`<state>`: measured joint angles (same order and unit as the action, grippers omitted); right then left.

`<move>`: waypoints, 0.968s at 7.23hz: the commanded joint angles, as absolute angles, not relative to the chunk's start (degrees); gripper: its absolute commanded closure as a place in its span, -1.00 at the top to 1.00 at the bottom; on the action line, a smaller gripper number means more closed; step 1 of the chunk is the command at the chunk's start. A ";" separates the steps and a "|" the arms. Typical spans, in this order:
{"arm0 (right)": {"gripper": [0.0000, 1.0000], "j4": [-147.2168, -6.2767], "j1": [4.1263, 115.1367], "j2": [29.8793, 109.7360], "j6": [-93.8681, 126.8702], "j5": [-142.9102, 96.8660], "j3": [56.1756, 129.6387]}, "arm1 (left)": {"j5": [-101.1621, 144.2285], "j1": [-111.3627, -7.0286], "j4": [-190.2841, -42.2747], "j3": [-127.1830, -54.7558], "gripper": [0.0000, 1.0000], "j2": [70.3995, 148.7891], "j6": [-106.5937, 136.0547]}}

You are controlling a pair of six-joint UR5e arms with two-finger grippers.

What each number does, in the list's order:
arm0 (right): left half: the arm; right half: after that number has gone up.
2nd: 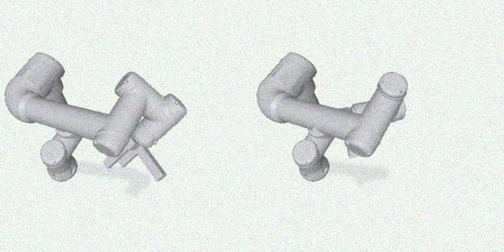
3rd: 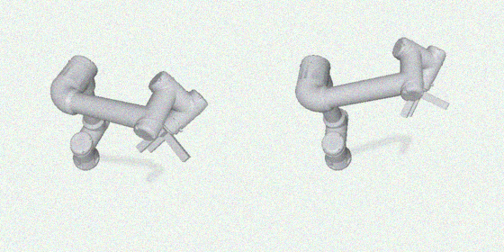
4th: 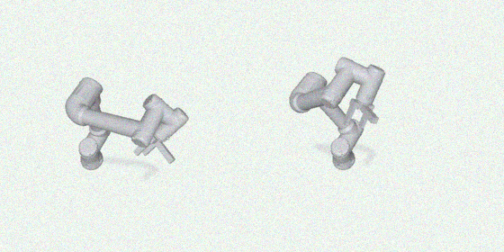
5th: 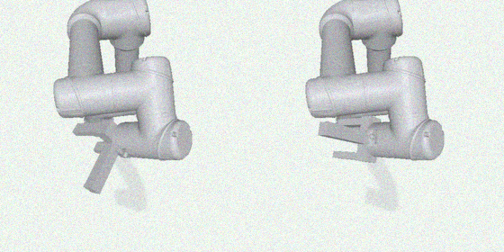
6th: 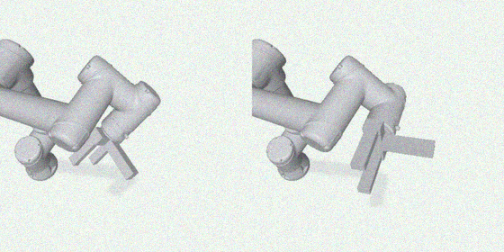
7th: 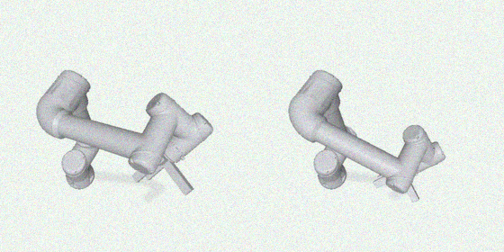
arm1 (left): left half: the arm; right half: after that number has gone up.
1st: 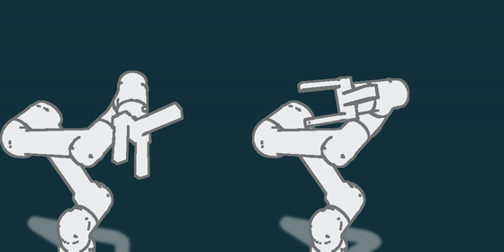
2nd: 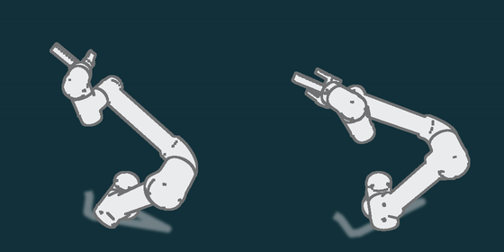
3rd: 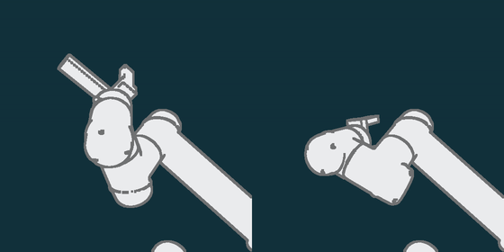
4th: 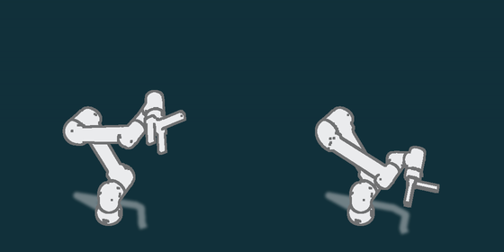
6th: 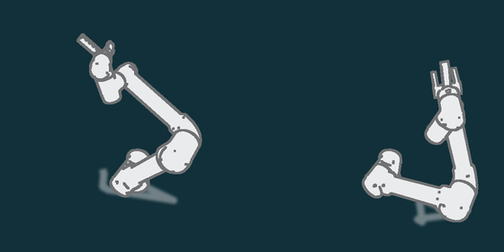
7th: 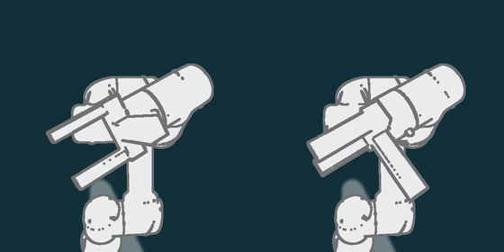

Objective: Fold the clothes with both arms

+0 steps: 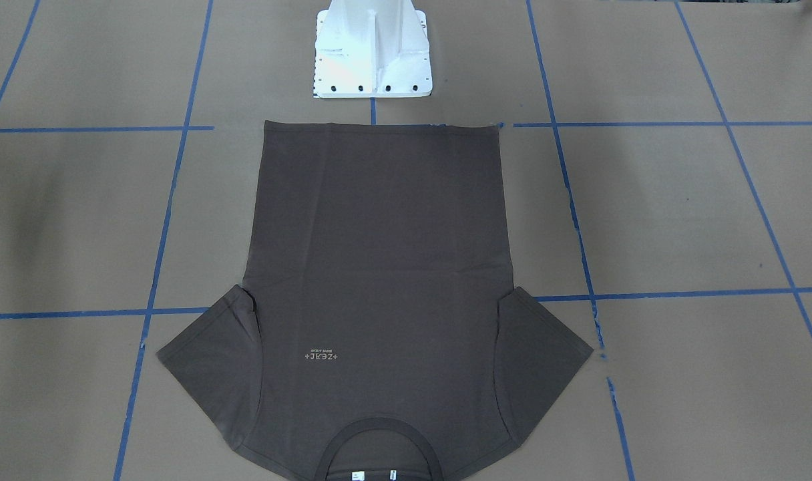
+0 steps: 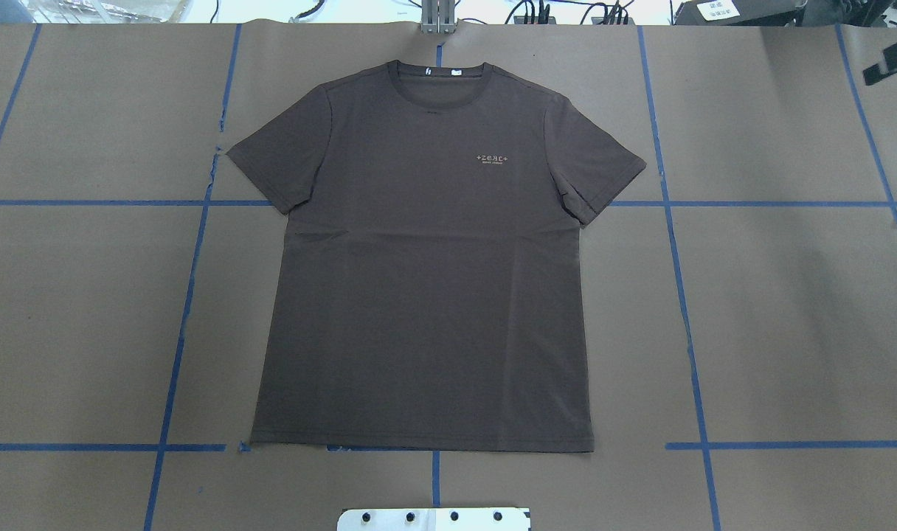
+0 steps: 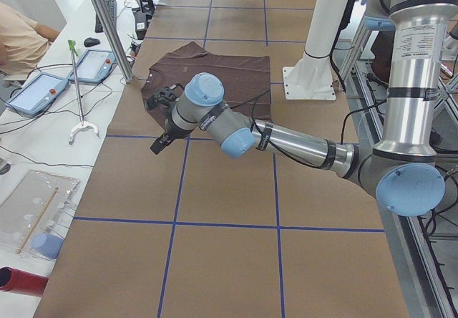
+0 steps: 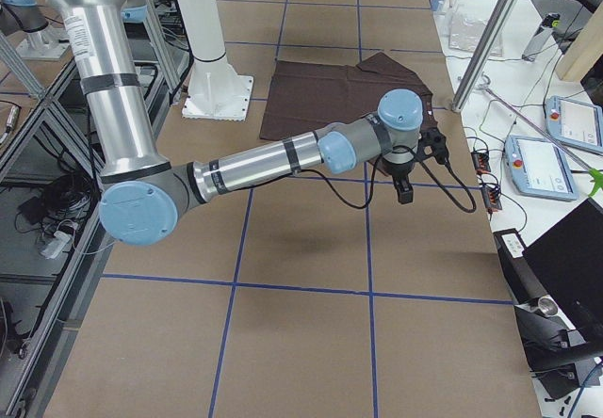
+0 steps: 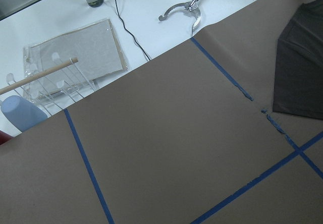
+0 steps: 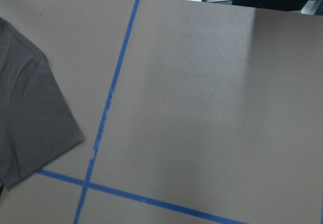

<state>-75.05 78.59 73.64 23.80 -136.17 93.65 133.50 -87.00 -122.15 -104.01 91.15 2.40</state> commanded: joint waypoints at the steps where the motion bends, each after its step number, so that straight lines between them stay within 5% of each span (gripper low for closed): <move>1: 0.78 -56.78 65.89 68.48 51.64 -123.48 87.48 | 133.68 -86.49 -122.17 -104.41 1.00 91.23 2.46; 4: 0.26 -50.90 55.48 63.38 64.76 -110.24 79.73 | 133.59 -86.40 -122.26 -104.41 1.00 91.49 2.46; 7: 0.13 -44.57 51.25 63.37 66.97 -105.93 74.10 | 133.59 -86.40 -122.26 -104.41 1.00 91.49 2.37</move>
<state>-46.42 53.11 63.39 66.48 -108.26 76.18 133.59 -86.40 -122.25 -104.41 91.49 2.38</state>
